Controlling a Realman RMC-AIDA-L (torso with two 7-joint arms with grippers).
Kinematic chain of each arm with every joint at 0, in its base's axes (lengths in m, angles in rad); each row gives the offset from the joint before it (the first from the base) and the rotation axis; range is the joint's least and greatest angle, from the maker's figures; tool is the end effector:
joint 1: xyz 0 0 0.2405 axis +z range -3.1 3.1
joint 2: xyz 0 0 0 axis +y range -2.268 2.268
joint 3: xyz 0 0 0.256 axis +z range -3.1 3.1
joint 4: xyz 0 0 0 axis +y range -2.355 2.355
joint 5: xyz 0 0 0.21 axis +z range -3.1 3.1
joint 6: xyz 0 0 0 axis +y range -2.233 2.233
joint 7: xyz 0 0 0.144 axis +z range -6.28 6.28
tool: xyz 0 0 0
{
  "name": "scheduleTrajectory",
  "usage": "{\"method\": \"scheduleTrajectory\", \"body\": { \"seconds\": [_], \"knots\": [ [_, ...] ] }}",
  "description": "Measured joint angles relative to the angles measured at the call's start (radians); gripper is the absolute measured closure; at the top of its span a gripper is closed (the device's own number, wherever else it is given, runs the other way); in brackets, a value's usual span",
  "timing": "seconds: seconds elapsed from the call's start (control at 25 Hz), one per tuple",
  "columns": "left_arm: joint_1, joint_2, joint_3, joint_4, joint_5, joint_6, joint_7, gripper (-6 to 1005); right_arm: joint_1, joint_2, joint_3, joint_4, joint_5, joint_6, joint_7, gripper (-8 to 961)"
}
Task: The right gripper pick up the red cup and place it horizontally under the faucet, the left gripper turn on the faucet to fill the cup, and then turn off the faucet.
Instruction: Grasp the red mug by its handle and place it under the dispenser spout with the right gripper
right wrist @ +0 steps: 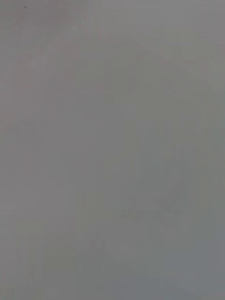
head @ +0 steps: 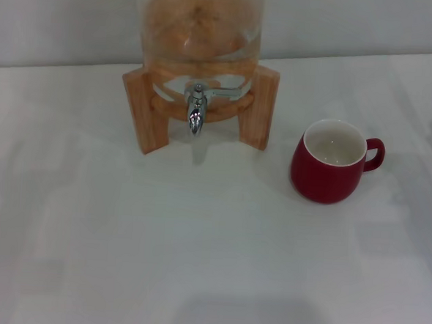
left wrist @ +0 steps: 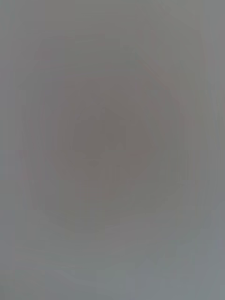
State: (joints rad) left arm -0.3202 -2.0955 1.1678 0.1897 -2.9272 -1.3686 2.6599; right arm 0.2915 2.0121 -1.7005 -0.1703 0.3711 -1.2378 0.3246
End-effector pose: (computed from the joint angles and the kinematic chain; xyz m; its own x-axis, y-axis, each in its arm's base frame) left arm -0.3463 0.3021 0.0451 0.5207 -0.2434 0.8183 0.8291 -0.0848 -0.5527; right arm 0.3837 0.2963 0.0567 0.6453 0.1189 -0.7546 -0.7631 0.0538 -0.6441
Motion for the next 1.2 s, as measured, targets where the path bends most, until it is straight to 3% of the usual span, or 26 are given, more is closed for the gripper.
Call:
{"method": "scheduleTrajectory", "body": {
  "seconds": [0.96,1.2],
  "knots": [
    [-0.007,0.003,0.084,0.002,0.004,-0.017,0.009,177,-0.008,0.001,-0.007,0.021,-0.009,-0.001,-0.004,128],
    [-0.006,0.003,0.085,0.003,0.003,-0.020,0.009,177,-0.009,-0.003,-0.067,0.040,-0.009,0.000,-0.005,128]
  ]
}}
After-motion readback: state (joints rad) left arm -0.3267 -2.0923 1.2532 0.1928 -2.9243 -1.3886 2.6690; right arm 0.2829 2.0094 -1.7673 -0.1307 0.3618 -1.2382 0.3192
